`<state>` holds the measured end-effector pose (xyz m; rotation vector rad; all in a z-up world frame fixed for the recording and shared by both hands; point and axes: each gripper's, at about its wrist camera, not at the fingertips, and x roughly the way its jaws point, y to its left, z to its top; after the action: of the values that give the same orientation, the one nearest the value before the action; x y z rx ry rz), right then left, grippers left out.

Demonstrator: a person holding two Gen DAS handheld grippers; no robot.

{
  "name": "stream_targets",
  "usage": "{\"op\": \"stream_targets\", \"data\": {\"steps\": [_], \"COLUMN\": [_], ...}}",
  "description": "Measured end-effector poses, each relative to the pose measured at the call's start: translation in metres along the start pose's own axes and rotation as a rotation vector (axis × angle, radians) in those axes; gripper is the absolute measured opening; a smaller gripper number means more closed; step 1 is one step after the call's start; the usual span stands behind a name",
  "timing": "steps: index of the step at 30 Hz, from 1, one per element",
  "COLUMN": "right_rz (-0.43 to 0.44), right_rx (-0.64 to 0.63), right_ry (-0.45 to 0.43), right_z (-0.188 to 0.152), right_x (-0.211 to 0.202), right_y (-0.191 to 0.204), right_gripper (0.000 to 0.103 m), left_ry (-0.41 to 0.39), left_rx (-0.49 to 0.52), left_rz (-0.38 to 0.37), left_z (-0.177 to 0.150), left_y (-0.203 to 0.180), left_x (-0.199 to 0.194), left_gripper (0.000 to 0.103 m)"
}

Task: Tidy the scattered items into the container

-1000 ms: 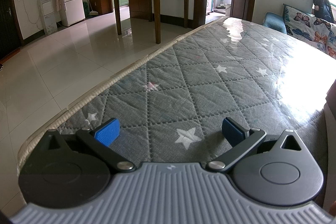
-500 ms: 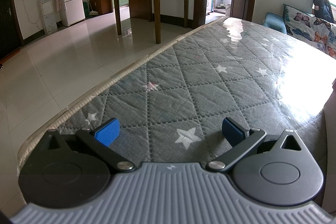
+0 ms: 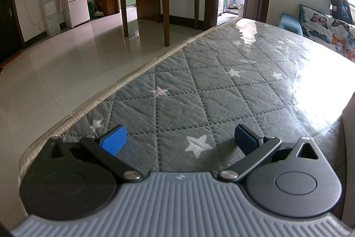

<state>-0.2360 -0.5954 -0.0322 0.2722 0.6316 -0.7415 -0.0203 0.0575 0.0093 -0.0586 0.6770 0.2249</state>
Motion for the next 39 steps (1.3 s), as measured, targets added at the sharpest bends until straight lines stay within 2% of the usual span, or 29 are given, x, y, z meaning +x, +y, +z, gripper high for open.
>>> {"op": "stream_targets", "data": {"steps": [39], "right_rz": [0.0], "right_rx": [0.0], "right_ry": [0.0], "right_z": [0.0017], "right_x": [0.0013], "right_y": [-0.0012], "right_gripper": [0.103], "left_ry": [0.0], "left_rx": [0.0], "left_rz": [0.0], "left_z": [0.0], "left_y": [-0.0001], "left_x": [0.0001], "left_gripper": [0.103]}}
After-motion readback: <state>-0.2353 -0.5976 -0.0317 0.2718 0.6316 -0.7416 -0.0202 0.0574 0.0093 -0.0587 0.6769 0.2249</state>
